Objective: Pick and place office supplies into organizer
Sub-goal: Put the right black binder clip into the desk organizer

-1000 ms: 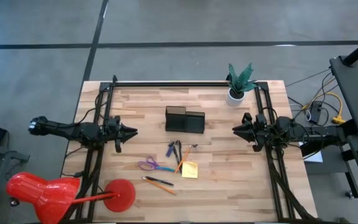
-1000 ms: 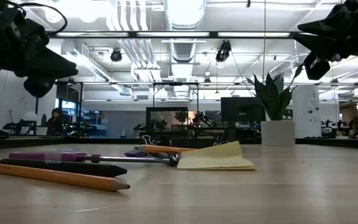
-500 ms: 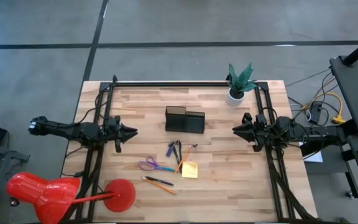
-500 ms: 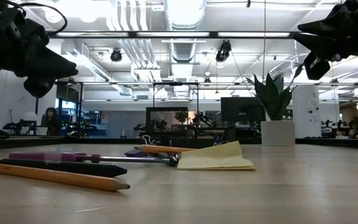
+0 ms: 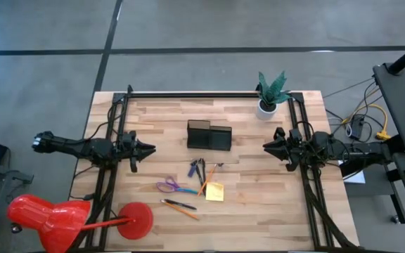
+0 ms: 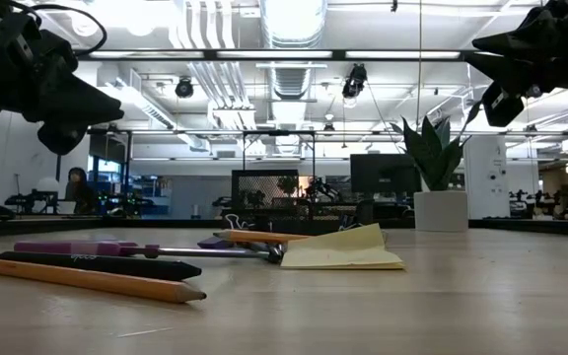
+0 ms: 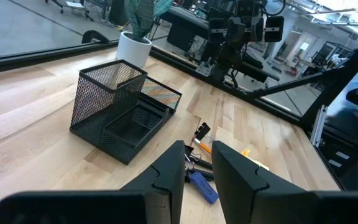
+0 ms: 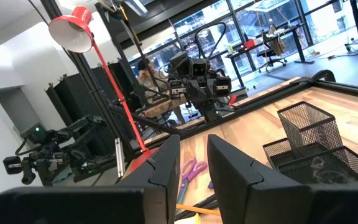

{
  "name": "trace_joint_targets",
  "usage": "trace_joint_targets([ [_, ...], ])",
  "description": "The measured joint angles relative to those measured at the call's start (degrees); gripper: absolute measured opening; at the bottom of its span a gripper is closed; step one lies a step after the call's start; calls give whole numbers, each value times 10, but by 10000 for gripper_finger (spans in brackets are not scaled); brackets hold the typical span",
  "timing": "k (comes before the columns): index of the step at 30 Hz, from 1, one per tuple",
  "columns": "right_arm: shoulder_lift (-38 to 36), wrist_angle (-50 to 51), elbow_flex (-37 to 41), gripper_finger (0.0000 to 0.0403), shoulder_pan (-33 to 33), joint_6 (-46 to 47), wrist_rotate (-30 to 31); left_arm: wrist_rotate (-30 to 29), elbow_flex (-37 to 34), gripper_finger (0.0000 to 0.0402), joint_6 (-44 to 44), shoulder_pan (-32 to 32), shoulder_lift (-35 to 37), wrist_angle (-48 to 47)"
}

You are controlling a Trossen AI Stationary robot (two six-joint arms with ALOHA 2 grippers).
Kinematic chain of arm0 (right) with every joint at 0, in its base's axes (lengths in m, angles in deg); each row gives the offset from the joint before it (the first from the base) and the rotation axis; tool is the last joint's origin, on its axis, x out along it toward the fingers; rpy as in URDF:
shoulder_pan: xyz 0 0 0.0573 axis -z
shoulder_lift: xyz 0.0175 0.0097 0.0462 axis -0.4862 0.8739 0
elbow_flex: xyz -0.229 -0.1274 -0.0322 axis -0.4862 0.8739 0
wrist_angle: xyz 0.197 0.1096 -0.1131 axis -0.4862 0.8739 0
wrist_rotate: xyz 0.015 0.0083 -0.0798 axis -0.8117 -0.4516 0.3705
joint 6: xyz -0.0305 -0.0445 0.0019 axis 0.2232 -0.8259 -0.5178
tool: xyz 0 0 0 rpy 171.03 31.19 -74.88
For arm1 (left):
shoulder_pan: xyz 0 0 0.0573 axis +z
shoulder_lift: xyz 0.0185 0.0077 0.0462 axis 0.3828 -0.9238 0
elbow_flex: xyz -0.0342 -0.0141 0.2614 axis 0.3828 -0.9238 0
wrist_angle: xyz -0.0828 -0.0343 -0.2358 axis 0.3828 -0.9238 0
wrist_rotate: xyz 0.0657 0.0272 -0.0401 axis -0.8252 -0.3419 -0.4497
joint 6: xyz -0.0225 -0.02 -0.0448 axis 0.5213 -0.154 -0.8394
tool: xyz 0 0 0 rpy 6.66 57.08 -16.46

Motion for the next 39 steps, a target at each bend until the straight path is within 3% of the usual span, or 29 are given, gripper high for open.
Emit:
trace_joint_targets([
  [16, 0, -4, 0, 73, 0, -4, 5, 0, 0, 66, 0, 0, 0, 0],
  [23, 3, -29, 0, 73, 0, -15, 172, 0, 0, 66, 0, 0, 0, 0],
  [28, 3, -32, 0, 73, 0, -9, 183, 0, 0, 66, 0, 0, 0, 1],
  [30, 5, -30, 0, 72, 0, 49, 191, 0, 0, 66, 0, 0, 0, 2],
  [34, 25, -5, 0, 72, 0, 294, 311, 0, -1, 66, 0, 0, 0, 7],
  [39, 50, 0, 0, 72, 0, 364, 492, 0, -1, 66, 0, 0, 0, 9],
])
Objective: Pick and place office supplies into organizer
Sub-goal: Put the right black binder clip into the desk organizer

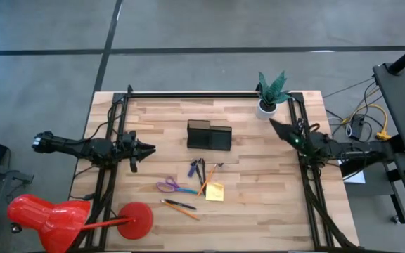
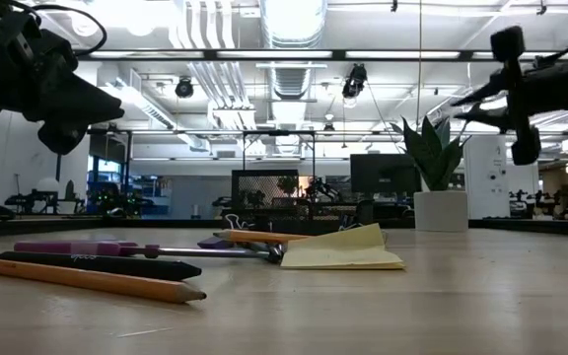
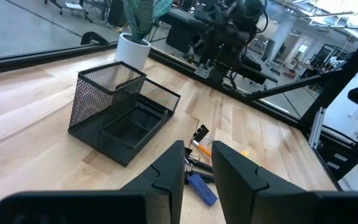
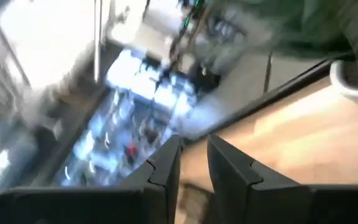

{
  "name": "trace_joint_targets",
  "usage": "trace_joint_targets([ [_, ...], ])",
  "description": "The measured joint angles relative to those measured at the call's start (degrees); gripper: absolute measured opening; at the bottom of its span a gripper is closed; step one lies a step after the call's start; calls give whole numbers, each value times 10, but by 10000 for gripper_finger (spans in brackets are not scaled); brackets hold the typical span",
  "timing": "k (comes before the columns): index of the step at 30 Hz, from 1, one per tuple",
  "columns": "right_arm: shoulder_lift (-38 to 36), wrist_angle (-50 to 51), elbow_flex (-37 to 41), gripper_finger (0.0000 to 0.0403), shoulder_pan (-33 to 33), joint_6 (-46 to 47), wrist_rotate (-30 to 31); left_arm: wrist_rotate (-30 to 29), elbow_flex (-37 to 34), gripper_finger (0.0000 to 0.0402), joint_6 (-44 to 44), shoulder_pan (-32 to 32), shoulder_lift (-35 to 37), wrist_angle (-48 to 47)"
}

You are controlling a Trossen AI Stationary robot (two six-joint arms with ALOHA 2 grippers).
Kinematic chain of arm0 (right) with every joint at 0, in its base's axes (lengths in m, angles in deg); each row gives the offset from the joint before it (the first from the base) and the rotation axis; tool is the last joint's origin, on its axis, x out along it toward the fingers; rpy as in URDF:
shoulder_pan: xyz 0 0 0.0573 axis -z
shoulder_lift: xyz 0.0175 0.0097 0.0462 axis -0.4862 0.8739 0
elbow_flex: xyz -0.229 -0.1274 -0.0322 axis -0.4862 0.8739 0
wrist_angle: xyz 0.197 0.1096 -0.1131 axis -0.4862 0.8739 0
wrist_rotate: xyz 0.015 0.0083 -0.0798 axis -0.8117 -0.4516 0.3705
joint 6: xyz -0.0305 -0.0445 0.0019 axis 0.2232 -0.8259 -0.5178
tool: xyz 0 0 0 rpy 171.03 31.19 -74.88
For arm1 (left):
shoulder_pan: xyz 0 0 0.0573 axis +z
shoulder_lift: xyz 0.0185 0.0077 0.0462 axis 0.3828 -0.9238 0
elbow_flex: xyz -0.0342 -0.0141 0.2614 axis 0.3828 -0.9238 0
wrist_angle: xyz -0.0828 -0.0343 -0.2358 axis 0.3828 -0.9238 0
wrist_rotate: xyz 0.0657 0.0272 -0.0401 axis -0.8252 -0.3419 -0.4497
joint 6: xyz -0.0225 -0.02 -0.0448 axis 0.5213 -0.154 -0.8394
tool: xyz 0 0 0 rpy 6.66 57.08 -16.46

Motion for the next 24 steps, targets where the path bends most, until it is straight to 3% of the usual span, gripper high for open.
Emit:
trace_joint_targets([
  [5, 11, -20, 0, 72, 0, 107, 11, 0, -1, 66, -8, 0, 0, 23],
  [11, 47, -28, 0, 72, 0, 118, -146, -10, -1, 66, -271, 0, 1, 153],
  [15, 99, -46, 0, 73, 2, 164, -165, -11, -1, 66, -280, 0, 0, 218],
  [20, 203, -179, -34, 70, 1, 3, -258, -11, -1, 66, -286, 0, 0, 219],
  [22, 261, -160, -87, 68, 1, -73, -308, -11, -2, 66, -286, 0, 0, 231],
  [24, 326, -73, -159, 68, 1, -122, -357, -11, -2, 66, -285, 0, 0, 242],
])
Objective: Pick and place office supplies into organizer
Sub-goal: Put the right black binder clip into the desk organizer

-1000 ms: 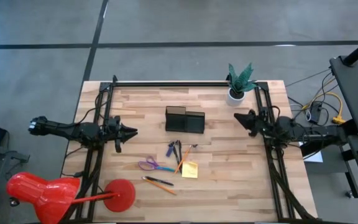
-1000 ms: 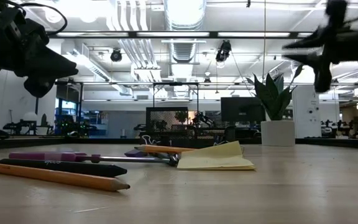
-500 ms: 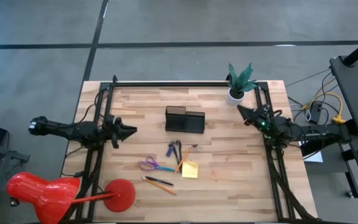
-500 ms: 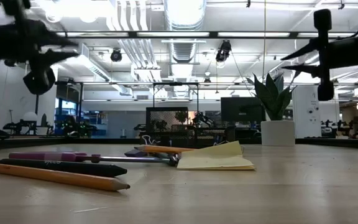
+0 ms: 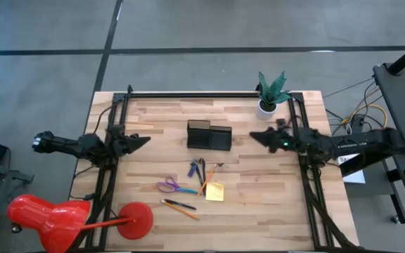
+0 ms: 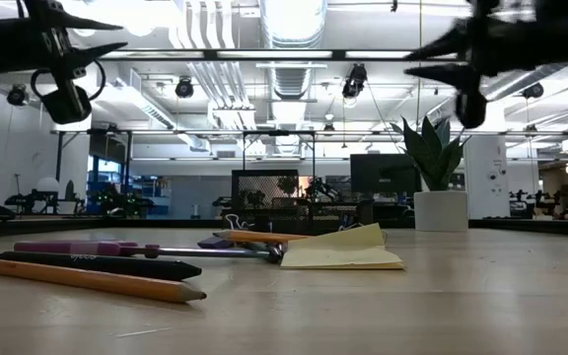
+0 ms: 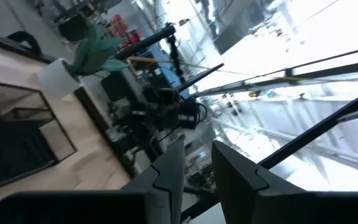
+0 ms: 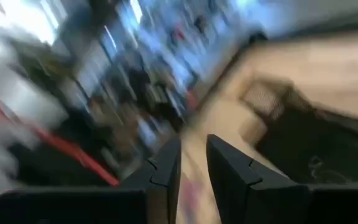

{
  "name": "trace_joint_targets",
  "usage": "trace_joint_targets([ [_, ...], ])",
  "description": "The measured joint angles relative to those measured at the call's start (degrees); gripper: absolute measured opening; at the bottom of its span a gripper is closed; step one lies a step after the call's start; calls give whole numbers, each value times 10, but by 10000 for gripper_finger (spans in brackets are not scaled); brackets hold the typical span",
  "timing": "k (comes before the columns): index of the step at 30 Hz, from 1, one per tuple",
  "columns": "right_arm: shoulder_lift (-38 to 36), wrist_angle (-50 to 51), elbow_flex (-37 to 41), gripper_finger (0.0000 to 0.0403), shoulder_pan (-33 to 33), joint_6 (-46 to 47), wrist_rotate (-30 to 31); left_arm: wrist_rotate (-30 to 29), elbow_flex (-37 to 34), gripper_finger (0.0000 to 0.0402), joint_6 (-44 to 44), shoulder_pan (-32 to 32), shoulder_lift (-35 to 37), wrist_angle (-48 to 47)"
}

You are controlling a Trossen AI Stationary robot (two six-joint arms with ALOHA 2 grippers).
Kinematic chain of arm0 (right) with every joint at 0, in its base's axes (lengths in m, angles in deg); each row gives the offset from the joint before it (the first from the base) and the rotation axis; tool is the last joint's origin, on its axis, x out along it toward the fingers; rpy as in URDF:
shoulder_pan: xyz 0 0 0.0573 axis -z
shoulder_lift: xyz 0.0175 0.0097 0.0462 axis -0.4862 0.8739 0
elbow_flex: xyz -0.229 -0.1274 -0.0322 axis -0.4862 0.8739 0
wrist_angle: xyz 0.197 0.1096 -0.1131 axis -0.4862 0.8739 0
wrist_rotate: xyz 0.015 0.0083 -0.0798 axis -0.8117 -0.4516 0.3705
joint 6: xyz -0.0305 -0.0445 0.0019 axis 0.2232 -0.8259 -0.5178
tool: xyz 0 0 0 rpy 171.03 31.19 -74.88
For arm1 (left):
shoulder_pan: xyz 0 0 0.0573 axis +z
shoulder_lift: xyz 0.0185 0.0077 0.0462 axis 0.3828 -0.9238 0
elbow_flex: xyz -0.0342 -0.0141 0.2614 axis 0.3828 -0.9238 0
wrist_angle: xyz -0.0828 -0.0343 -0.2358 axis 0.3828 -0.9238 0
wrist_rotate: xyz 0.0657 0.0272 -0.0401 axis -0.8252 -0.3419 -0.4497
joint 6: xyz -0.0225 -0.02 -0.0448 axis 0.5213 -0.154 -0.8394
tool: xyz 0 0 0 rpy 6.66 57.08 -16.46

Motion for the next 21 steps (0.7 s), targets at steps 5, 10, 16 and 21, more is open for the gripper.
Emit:
trace_joint_targets([
  [5, 193, 397, -171, 69, -4, -78, -66, -9, 0, 66, 0, 0, -1, 0],
  [10, 361, 509, -251, 96, -37, -172, -102, -9, -7, 66, 0, 0, -3, -1],
  [16, 491, 486, -327, 177, -77, -194, -137, -9, -12, 66, 0, 0, -17, -18],
  [21, 517, 515, -391, 227, -109, -232, -75, -4, -12, 66, 0, 0, -30, -17],
])
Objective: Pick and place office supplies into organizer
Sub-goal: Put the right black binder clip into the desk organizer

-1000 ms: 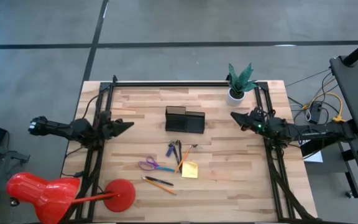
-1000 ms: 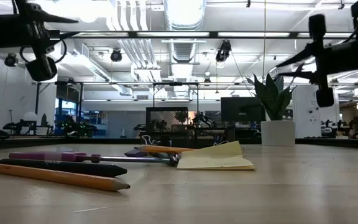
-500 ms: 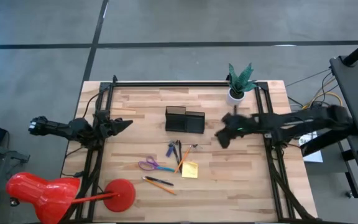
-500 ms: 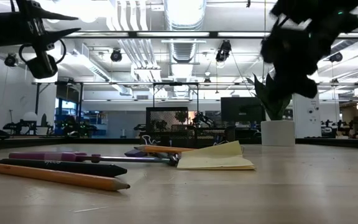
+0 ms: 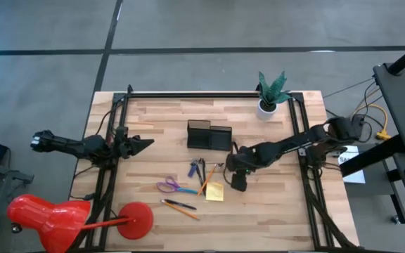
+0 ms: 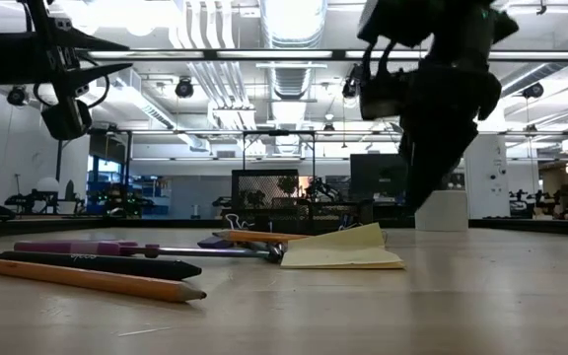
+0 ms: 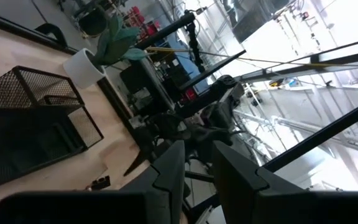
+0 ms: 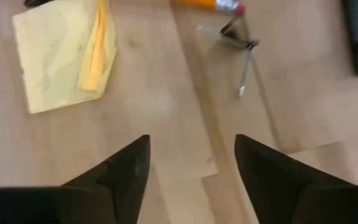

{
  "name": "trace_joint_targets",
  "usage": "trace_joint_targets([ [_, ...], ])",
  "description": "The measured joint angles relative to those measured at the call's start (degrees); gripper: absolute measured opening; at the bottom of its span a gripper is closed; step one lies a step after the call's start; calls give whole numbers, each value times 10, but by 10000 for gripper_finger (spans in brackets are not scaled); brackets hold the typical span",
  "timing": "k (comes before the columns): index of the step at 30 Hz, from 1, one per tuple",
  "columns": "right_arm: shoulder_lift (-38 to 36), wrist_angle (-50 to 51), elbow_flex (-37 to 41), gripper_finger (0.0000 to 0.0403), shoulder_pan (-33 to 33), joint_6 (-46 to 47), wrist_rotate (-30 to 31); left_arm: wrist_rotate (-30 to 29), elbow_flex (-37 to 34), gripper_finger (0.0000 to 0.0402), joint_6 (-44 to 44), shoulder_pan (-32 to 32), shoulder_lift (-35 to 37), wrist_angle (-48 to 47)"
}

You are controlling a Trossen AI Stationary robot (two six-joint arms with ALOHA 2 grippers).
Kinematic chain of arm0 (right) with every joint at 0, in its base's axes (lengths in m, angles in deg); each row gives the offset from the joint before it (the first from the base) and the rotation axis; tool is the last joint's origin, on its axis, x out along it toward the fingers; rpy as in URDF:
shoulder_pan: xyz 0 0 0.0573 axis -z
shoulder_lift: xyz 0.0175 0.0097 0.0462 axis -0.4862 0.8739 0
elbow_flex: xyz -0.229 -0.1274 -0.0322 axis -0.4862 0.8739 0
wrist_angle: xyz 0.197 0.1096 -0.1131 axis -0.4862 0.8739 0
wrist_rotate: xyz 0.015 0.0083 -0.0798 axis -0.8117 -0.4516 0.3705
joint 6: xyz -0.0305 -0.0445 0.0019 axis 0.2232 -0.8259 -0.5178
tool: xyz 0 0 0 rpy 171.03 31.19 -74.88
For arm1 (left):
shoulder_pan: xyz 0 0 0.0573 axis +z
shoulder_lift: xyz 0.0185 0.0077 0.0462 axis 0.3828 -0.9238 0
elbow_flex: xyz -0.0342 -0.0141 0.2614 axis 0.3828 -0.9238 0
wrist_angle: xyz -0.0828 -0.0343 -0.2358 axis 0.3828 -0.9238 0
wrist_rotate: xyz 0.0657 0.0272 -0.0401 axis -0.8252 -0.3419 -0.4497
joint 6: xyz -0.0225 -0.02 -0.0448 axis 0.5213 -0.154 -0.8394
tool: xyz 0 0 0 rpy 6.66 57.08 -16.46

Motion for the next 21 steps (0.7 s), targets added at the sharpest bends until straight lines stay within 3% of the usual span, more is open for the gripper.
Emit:
trace_joint_targets([
  [6, 19, 2, -20, 235, 5, 0, 98, 0, -5, 66, 5, 0, -4, -2],
  [16, 132, -16, -87, 216, 33, -35, 73, 1, -8, 66, 6, 0, -3, -4],
  [21, 158, -6, -114, 168, 46, -36, 59, 1, -8, 66, 6, 0, -9, -3],
])
